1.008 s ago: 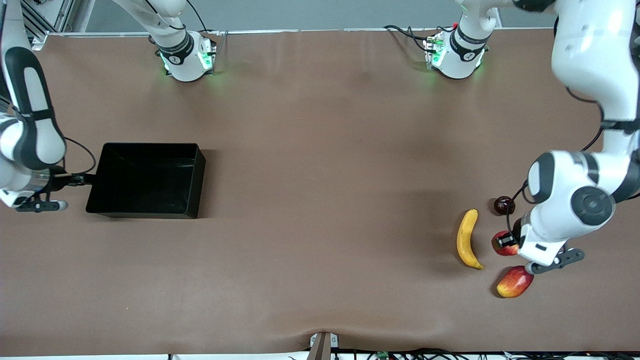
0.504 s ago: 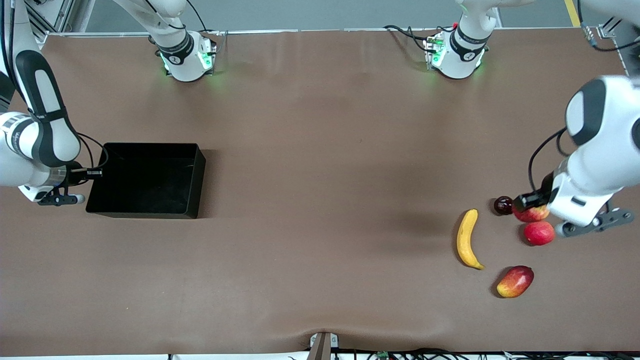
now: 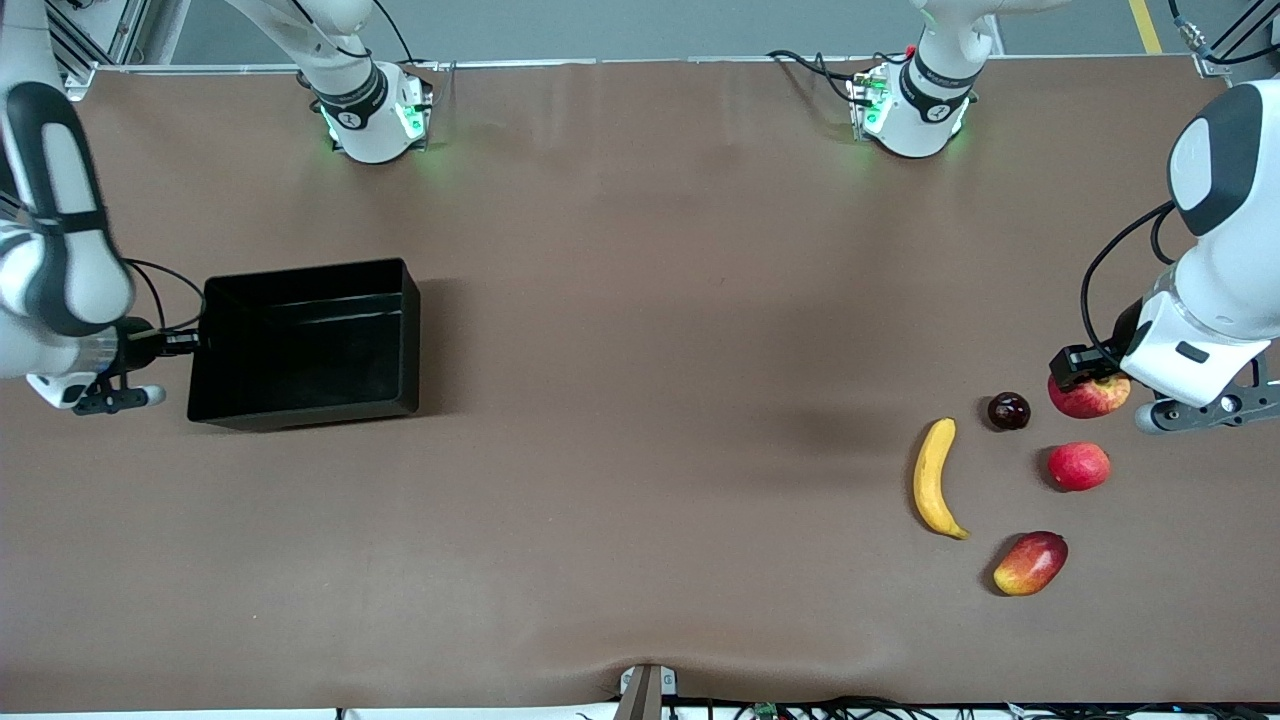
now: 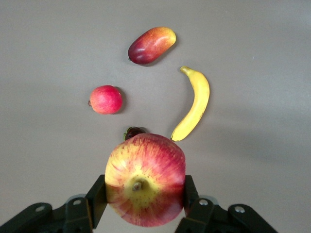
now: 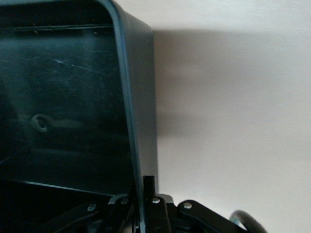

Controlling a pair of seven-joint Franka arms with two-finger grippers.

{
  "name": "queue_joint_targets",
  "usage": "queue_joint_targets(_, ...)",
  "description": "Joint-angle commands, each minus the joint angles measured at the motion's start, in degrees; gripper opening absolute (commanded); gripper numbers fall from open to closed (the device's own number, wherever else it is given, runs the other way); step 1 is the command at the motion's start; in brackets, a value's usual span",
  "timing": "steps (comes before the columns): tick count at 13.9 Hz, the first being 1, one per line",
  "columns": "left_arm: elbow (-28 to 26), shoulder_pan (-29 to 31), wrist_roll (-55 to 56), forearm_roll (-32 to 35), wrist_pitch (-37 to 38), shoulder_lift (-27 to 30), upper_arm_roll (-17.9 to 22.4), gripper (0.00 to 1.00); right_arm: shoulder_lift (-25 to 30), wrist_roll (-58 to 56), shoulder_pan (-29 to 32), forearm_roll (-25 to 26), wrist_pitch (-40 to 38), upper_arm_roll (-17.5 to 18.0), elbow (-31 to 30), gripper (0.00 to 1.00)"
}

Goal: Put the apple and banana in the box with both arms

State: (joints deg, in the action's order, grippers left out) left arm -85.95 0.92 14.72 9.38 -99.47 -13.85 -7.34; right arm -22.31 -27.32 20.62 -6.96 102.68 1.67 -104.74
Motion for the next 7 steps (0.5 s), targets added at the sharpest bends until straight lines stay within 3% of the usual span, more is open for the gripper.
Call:
queue_joint_targets(1,-1.14,0.48,-1.36,-0.94,1.12,1.46,-0.13,0.00,1.39,1.02,-2.32,-4.11,-8.10,0.70,5.76,0.00)
queue_joint_targets(4,-1.06,0.48,-1.36,-0.94,1.12,1.46,-0.13,0.00,1.57,12.34,-6.80,-7.17,-12.58,1.40,9.01,0.00)
queue_joint_targets(7,-1.06,0.48,-1.36,-0.94,1.47,1.55,-0.22,0.00,1.48,22.98,-15.49,-9.04,-13.03,1.49,12.27,0.00)
